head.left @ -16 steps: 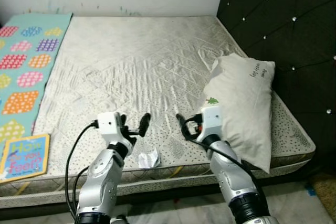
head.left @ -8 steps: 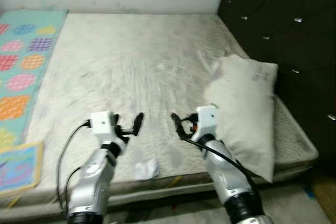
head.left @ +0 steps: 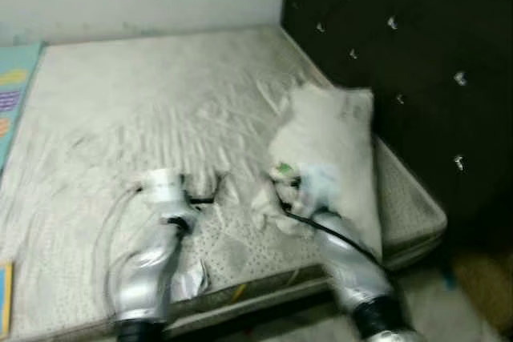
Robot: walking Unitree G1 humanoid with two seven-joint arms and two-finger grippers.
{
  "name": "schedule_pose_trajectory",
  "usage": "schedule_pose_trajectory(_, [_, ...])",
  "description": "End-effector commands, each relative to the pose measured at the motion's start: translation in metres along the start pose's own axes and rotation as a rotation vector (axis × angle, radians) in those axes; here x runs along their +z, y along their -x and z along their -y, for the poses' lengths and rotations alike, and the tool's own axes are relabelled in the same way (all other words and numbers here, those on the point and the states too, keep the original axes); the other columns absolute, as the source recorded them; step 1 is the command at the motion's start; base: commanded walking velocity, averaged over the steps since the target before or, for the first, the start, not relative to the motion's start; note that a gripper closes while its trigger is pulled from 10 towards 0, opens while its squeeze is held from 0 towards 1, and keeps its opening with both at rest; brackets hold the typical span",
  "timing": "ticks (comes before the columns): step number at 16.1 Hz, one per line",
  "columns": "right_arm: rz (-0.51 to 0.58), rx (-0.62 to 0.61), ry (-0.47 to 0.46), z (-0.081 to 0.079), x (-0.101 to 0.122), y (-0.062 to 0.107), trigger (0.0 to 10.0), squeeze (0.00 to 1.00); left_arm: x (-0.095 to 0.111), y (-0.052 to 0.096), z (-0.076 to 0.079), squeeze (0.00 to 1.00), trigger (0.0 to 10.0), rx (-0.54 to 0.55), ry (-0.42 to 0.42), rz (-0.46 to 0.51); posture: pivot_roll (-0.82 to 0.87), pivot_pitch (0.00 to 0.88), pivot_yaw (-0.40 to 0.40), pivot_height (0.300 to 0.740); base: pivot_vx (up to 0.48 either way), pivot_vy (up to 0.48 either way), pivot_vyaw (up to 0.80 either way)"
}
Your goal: Clean up the room
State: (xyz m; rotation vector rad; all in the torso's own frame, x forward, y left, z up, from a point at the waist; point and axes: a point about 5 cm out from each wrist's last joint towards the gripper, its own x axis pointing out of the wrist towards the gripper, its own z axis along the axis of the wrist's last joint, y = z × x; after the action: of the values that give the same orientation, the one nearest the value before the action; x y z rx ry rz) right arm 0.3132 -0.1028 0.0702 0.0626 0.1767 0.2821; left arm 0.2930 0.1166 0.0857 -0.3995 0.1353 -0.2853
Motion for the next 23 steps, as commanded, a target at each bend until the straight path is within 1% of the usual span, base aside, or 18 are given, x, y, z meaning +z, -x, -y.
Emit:
schedule_pose_trajectory(1, [0.027, 0.037, -0.004, -0.014, 0.007, -0.005, 10.0, 0.0, -0.005, 0.006, -0.015, 0.0, 10.0, 0.035, 0.038, -0.046, -0.09, 0.055, -0.098, 0.74, 0.0, 0.0, 0.8])
schedule_pose_trajectory(2, [0.026, 0.039, -0.004, -0.015, 0.007, -0.005, 10.0, 0.0, -0.006, 0.005, -0.015, 0.0, 10.0, 0.015, 0.051, -0.061, -0.09, 0.054, -0.104, 0.74, 0.0, 0.0, 0.8])
schedule_pose_trajectory(3, [0.022, 0.04, -0.006, -0.015, 0.006, -0.005, 10.0, 0.0, -0.007, 0.003, -0.012, 0.0, 10.0, -0.011, 0.039, -0.079, -0.09, 0.048, -0.11, 0.74, 0.0, 0.0, 0.8])
schedule_pose_trajectory(4, [0.018, 0.041, -0.007, -0.015, 0.005, -0.005, 10.0, 0.0, -0.009, 0.002, -0.01, 0.0, 10.0, -0.041, 0.045, -0.091, -0.09, 0.041, -0.112, 0.74, 0.0, 0.0, 0.8])
schedule_pose_trajectory(5, [0.014, 0.04, -0.009, -0.015, 0.003, -0.005, 10.0, 0.0, -0.009, 0.001, -0.007, 0.0, 10.0, -0.062, 0.072, -0.078, -0.09, 0.034, -0.112, 0.74, 0.0, 0.0, 0.8])
schedule_pose_trajectory(7, [0.007, 0.036, -0.016, -0.015, 0.0, -0.005, 10.0, 0.0, -0.008, -0.001, -0.012, 0.0, 10.0, 0.006, 0.081, -0.042, -0.09, 0.019, -0.105, 0.74, 0.0, 0.0, 0.8])
schedule_pose_trajectory(10, [0.002, 0.042, -0.014, -0.018, 0.0, -0.007, 10.0, 0.0, -0.007, -0.001, -0.017, 0.0, 10.0, 0.005, 0.1, -0.049, -0.11, 0.002, -0.126, 0.74, 0.0, 0.0, 0.8])
schedule_pose_trajectory(12, [-0.001, 0.044, -0.003, -0.021, -0.001, -0.009, 10.0, 0.0, -0.008, -0.005, -0.018, 0.0, 10.0, 0.002, 0.098, -0.053, -0.12, 0.0, -0.143, 0.74, 0.0, 0.0, 0.8])
schedule_pose_trajectory(14, [-0.012, 0.043, -0.016, -0.02, -0.003, -0.011, 10.0, 0.0, -0.007, -0.011, -0.017, 0.0, 10.0, 0.029, 0.074, -0.032, -0.11, 0.0, -0.141, 0.74, 0.0, 0.0, 0.8])
schedule_pose_trajectory(15, [-0.005, 0.048, -0.019, -0.02, -0.002, -0.012, 10.0, 0.0, -0.01, -0.013, -0.016, 0.0, 10.0, 0.04, 0.03, -0.041, -0.08, 0.0, -0.114, 0.74, 0.0, 0.0, 0.61])
schedule_pose_trajectory(16, [-0.005, 0.036, -0.032, -0.02, -0.002, -0.013, 10.0, 0.0, -0.012, -0.015, -0.017, 0.0, 10.0, 0.053, 0.014, -0.047, -0.07, 0.0, -0.112, 0.74, 0.0, 0.0, 0.0])
schedule_pose_trajectory(17, [-0.007, 0.016, -0.046, -0.018, -0.003, -0.014, 10.0, 0.0, -0.014, -0.016, -0.02, 0.0, 10.0, 0.077, 0.006, -0.062, -0.06, 0.0, -0.103, 0.74, 0.0, 0.0, 0.0])
schedule_pose_trajectory(19, [-0.014, 0.012, -0.019, -0.019, -0.003, -0.015, 10.0, 0.0, -0.016, -0.018, -0.029, 0.0, 10.0, 0.112, 0.036, -0.087, -0.06, 0.016, -0.116, 0.74, 0.0, 0.0, 0.0])
schedule_pose_trajectory(21, [-0.021, 0.018, -0.009, -0.02, -0.003, -0.017, 10.0, 0.0, -0.017, -0.02, -0.028, 0.0, 10.0, 0.099, 0.026, -0.102, -0.06, 0.023, -0.129, 0.74, 0.0, 0.0, 0.0])
schedule_pose_trajectory(22, [-0.026, 0.025, -0.008, -0.021, -0.003, -0.018, 10.0, 0.0, -0.018, -0.021, -0.025, 0.0, 10.0, 0.081, 0.0, -0.115, -0.05, 0.032, -0.117, 0.74, 0.0, 0.0, 0.0])
schedule_pose_trajectory(23, [-0.019, 0.03, -0.027, -0.022, -0.003, -0.019, 10.0, 0.0, -0.019, -0.022, -0.021, 0.0, 10.0, 0.061, -0.046, -0.113, -0.04, 0.033, -0.104, 0.74, 0.0, 0.0, 0.0])
